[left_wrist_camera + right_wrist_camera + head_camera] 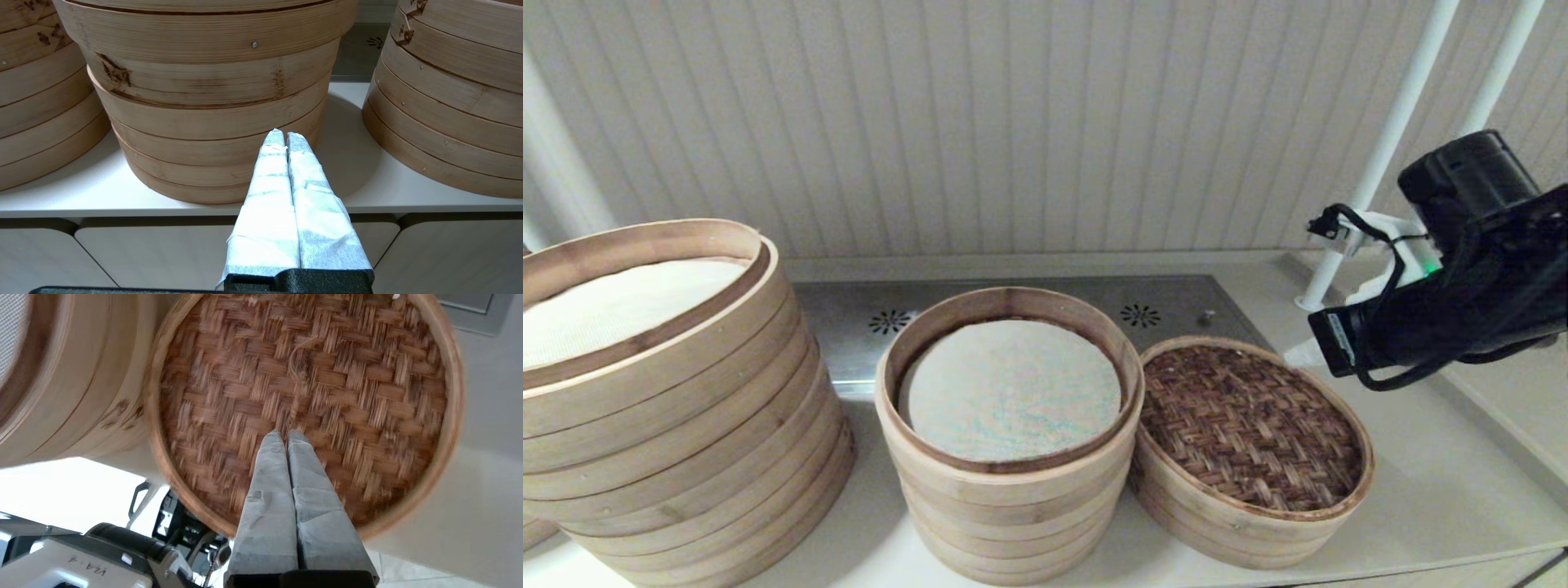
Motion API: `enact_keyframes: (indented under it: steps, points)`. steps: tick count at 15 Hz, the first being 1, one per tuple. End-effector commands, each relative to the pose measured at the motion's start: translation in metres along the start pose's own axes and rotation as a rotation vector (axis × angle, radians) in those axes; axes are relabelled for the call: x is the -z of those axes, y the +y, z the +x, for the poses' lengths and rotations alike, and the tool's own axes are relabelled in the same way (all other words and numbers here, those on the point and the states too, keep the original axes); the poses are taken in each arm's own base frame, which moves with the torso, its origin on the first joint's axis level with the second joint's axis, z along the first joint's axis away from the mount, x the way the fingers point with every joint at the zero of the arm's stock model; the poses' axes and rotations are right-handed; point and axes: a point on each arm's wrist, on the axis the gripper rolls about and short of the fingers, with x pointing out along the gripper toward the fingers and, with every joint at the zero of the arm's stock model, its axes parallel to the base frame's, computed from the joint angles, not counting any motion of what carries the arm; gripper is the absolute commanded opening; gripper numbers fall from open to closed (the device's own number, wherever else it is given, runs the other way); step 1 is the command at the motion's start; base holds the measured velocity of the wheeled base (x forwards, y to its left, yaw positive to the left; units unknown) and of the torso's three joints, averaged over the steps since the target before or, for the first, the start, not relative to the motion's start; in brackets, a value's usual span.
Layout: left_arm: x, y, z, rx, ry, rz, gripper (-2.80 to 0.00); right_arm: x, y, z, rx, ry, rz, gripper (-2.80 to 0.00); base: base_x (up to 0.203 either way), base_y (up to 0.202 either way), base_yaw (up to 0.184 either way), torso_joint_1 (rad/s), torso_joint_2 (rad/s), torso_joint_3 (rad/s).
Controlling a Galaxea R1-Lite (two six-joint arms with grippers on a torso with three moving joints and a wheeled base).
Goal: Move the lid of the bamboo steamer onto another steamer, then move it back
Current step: Pick up the steamer
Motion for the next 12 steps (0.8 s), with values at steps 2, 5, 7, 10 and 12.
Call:
enact_keyframes:
  steps: [2, 5, 7, 10, 12]
  points:
    - [0.0, 0.0, 0.0, 0.0, 0.001, -0.001, -2.8, 0.0, -0.006, 0.028, 0.002, 0.076, 0.02, 0.0, 0.0, 0.0, 0.0, 0.0, 0.0, 0.0]
    - [0.0, 0.0, 0.0, 0.001, 0.0, 0.0, -2.8, 0.0, -0.009, 0.049, 0.0, 0.13, 0.032, 0.0, 0.0, 0.0, 0.0, 0.0, 0.0, 0.0]
    - [0.0, 0.0, 0.0, 0.001, 0.0, 0.0, -2.8, 0.003, -0.011, 0.063, 0.0, 0.169, 0.04, 0.0, 0.0, 0.0, 0.0, 0.0, 0.0, 0.0]
    - [0.0, 0.0, 0.0, 0.0, 0.0, 0.0, -2.8, 0.004, -0.01, 0.07, -0.002, 0.189, 0.038, 0.0, 0.0, 0.0, 0.0, 0.0, 0.0, 0.0]
    - [0.0, 0.0, 0.0, 0.0, 0.001, 0.0, -2.8, 0.004, -0.009, 0.072, -0.007, 0.195, 0.035, 0.0, 0.0, 0.0, 0.0, 0.0, 0.0, 0.0]
